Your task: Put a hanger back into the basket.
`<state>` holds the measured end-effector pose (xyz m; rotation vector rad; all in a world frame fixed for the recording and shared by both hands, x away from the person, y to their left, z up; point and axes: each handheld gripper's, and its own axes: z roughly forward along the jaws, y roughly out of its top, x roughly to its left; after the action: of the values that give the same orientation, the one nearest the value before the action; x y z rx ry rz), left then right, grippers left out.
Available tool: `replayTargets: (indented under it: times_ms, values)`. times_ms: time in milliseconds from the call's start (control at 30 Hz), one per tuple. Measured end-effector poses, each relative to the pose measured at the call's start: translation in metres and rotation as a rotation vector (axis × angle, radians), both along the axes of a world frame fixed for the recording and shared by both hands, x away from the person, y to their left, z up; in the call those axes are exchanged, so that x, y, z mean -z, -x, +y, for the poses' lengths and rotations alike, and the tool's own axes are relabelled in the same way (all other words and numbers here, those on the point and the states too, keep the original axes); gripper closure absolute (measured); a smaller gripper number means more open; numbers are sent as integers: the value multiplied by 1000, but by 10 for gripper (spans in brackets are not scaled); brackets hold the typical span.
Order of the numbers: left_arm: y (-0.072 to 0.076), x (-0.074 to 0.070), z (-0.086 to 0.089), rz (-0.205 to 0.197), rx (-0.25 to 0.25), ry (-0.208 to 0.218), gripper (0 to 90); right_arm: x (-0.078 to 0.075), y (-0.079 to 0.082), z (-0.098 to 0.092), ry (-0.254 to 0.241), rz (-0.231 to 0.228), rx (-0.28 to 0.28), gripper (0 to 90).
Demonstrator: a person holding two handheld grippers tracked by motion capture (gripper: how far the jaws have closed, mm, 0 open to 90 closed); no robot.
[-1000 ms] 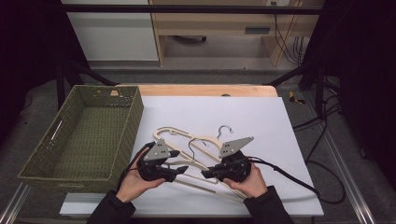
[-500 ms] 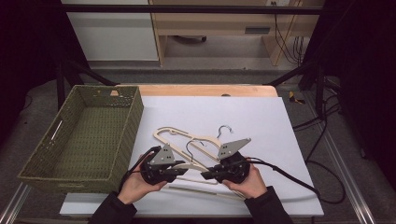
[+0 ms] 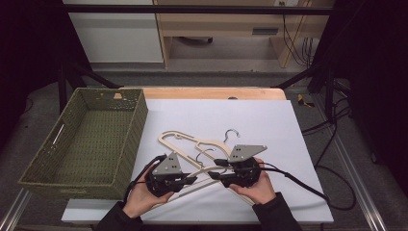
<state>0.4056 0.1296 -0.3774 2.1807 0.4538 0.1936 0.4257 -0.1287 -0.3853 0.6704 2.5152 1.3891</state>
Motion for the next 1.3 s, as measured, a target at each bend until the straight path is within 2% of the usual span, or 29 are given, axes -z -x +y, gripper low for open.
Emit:
replayTargets:
  times_ms: [33, 67, 233, 367, 400, 533, 600, 667, 800, 933, 967, 1100, 1167, 1300]
  values:
    - [0, -1, 1, -1, -13, 10, 857, 0, 0, 0, 0, 0, 0, 496]
    - [0, -3, 4, -9, -40, 19, 857, -2, 1, -3, -17, -34, 22, 426]
    - [0, -8, 11, -22, -103, 35, 856, -7, 3, -12, -79, -91, 87, 281]
    - [-1, -11, 16, -40, -147, 40, 857, -9, 4, -20, -98, -104, 119, 239]
    - [-1, -13, 20, -45, -173, 49, 858, -10, 4, -25, -104, -107, 138, 222]
    - [0, -21, 29, -52, -209, 85, 858, -12, 4, -36, -124, -108, 172, 192]
    - [1, -24, 31, -60, -215, 86, 857, -12, 4, -38, -126, -108, 182, 180]
    - [5, -35, 38, -84, -236, 109, 857, -10, 4, -45, -119, -111, 220, 148]
    - [9, -49, 49, -96, -248, 147, 857, -6, 5, -56, -118, -109, 273, 124]
    - [11, -59, 58, -110, -255, 164, 857, -1, 3, -68, -114, -102, 316, 112]
    - [9, -67, 63, -118, -254, 162, 857, 0, 3, -71, -115, -99, 328, 111]
    - [1, -84, 78, -124, -255, 170, 857, 3, 3, -80, -115, -94, 354, 101]
    - [-2, -89, 82, -127, -258, 168, 857, 3, 3, -82, -117, -95, 364, 101]
    - [-13, -106, 104, -132, -294, 174, 857, 4, 5, -90, -122, -97, 385, 95]
